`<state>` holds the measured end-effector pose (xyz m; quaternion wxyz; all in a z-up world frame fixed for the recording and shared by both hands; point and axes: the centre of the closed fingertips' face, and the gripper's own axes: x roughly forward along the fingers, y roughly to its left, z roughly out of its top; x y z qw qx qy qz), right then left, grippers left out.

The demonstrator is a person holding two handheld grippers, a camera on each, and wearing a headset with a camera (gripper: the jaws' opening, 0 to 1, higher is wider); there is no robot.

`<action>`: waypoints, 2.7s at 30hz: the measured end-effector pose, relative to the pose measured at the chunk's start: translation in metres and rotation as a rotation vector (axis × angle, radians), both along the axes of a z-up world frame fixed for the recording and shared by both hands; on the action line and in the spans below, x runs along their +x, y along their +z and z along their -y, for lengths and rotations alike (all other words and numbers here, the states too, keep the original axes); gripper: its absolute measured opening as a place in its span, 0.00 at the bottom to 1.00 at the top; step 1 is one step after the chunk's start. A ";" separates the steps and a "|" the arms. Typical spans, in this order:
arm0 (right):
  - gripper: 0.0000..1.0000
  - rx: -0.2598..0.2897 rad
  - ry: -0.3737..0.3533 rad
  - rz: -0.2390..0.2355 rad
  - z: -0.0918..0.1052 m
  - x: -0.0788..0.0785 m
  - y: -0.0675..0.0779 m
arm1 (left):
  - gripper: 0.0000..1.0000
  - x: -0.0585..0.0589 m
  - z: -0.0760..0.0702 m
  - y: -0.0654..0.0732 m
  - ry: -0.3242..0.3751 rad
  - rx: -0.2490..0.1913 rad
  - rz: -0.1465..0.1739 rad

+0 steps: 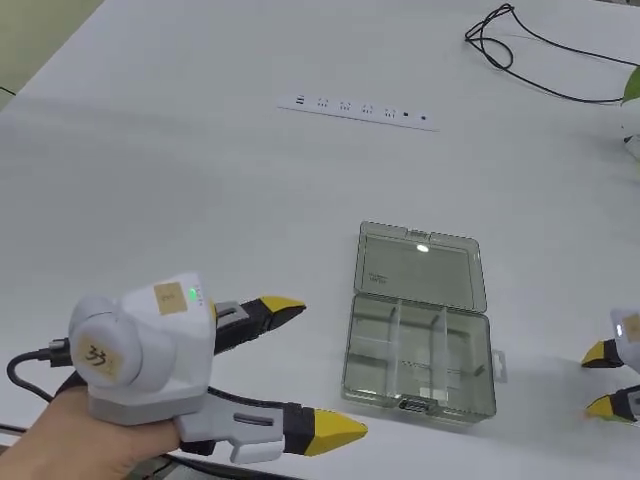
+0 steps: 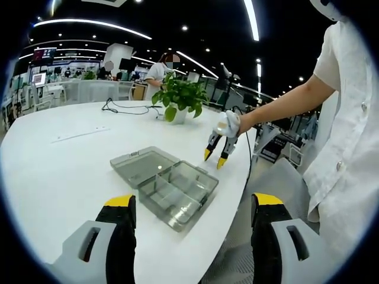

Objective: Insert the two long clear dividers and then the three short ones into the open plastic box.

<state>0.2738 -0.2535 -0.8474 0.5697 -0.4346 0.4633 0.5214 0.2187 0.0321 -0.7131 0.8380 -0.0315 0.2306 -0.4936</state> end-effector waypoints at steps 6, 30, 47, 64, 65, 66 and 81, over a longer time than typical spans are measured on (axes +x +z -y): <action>0.33 -0.002 -0.007 0.017 -0.001 -0.002 0.004 | 0.80 -0.001 0.000 0.001 -0.001 0.000 0.000; 0.33 0.244 0.079 0.272 -0.131 -0.013 0.129 | 0.72 0.018 0.030 0.043 0.026 -0.099 -0.031; 0.33 0.288 0.201 0.382 -0.201 -0.036 0.177 | 0.38 0.020 0.059 0.057 0.080 -0.319 -0.282; 0.33 0.289 0.235 0.400 -0.221 -0.046 0.188 | 0.07 0.016 0.070 0.058 0.063 -0.385 -0.378; 0.33 0.291 0.233 0.399 -0.221 -0.046 0.188 | 0.05 0.016 0.070 0.058 0.063 -0.386 -0.380; 0.33 0.290 0.234 0.401 -0.221 -0.046 0.189 | 0.04 0.016 0.070 0.058 0.062 -0.389 -0.380; 0.33 0.289 0.232 0.407 -0.220 -0.044 0.189 | 0.00 0.020 0.070 0.055 0.083 -0.393 -0.365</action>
